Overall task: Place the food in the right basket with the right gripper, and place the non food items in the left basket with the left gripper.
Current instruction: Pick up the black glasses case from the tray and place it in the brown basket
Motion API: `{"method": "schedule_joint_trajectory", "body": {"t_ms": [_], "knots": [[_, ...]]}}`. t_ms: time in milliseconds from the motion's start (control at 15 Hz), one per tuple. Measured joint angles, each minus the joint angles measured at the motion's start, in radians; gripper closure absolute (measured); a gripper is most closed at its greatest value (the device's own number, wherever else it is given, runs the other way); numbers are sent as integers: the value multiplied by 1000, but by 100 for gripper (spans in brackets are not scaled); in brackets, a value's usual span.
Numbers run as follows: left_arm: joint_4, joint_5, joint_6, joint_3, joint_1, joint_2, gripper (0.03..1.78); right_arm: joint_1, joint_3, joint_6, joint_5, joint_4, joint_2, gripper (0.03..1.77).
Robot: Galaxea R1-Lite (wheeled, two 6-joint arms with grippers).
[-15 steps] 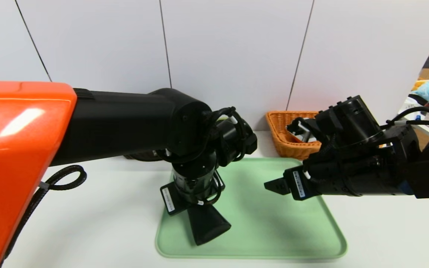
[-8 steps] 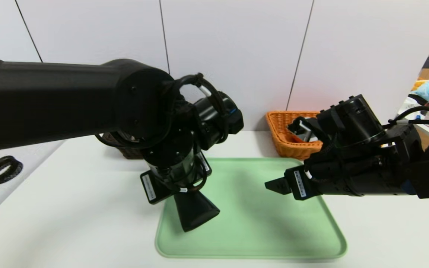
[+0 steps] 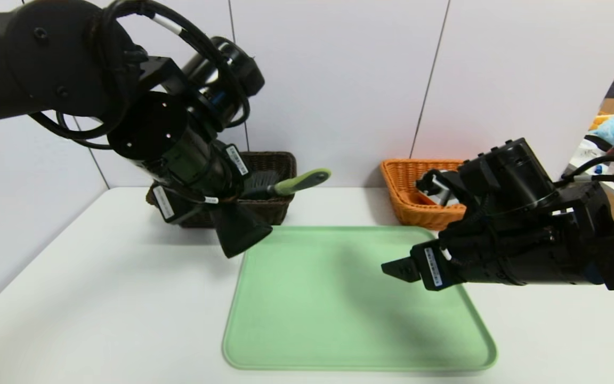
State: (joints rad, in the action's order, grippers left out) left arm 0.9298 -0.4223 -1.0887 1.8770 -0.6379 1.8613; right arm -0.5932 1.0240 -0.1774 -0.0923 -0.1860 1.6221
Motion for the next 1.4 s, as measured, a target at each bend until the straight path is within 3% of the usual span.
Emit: {"method": "schedule_joint_trajectory", "body": {"t_ms": [400,600,1067,1400], "knots": [[-266,14,226,4,162,15,124,-7,-17,2,5,0,-47,10],[-380,19,274,6,235,62,124,-16,-36,5,5,1,-61,10],[-592,19,394,13,294,170,124,-20,-62,10,6,2,-76,10],[-646,-3,423,49,317,277,124,-20,-67,10,6,3,-77,10]]}}
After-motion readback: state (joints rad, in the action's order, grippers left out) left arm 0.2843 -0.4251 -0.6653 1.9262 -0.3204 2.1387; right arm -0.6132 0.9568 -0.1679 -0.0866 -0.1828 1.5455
